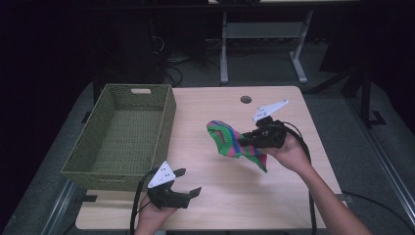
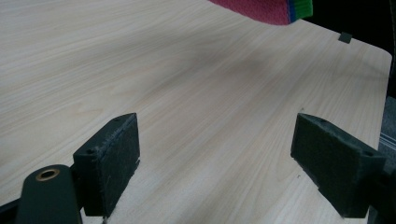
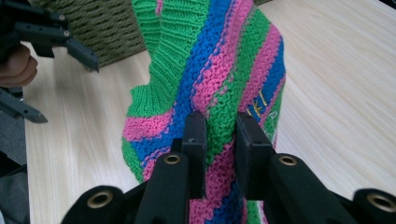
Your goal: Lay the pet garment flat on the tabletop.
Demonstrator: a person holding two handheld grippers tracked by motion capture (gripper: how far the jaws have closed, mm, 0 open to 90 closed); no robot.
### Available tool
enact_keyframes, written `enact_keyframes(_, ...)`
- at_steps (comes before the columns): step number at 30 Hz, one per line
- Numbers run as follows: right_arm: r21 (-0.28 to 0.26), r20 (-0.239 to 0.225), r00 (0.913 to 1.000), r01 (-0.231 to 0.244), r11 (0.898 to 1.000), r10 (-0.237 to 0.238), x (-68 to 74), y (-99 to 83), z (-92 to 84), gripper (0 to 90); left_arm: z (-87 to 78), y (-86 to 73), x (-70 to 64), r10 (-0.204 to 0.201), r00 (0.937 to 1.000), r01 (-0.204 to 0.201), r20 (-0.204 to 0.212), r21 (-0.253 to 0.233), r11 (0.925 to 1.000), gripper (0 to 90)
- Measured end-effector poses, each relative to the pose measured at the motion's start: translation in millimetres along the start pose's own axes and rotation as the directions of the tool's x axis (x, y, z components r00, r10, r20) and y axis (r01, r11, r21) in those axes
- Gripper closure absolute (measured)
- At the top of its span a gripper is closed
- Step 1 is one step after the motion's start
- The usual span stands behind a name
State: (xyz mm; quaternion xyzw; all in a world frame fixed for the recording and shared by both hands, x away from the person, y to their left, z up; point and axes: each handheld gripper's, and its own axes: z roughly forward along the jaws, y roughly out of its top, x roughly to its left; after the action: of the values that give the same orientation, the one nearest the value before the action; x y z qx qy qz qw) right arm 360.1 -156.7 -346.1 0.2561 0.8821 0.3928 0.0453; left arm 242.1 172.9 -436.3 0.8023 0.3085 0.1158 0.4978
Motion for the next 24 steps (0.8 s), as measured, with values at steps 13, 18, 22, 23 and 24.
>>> enact_keyframes(13, 0.023, -0.037, 0.9991, 0.024, 0.999, -0.023, 15.6, -19.0, 10.6, 75.6, -0.4, -0.5, 1.3, -0.005, 1.0000, 0.005, -0.006, 0.005, 1.0000, 15.1)
enact_keyframes(18, 0.033, -0.031, 0.9989, 0.036, 0.999, -0.035, 20.6, -26.7, 10.4, 75.6, -0.7, -0.1, 0.8, -0.006, 1.0000, 0.006, -0.007, -0.005, 1.0000, 15.1)
enact_keyframes(22, 0.039, -0.036, 0.9985, 0.043, 0.998, -0.042, 24.1, -31.8, 12.1, 75.6, -0.9, -0.3, 1.4, -0.003, 0.9999, 0.003, -0.012, 0.005, 1.0000, 15.1)
enact_keyframes(23, 0.041, -0.034, 0.9986, 0.042, 0.998, -0.041, 25.5, -32.9, 12.9, 75.6, -0.9, -0.4, 1.1, -0.004, 0.9999, 0.004, -0.014, 0.000, 1.0000, 15.1)
enact_keyframes(24, 0.044, -0.039, 0.9984, 0.043, 0.998, -0.041, 26.3, -34.1, 13.9, 75.6, -1.2, -0.4, 1.2, -0.007, 0.9999, 0.007, -0.013, -0.003, 1.0000, 15.1)
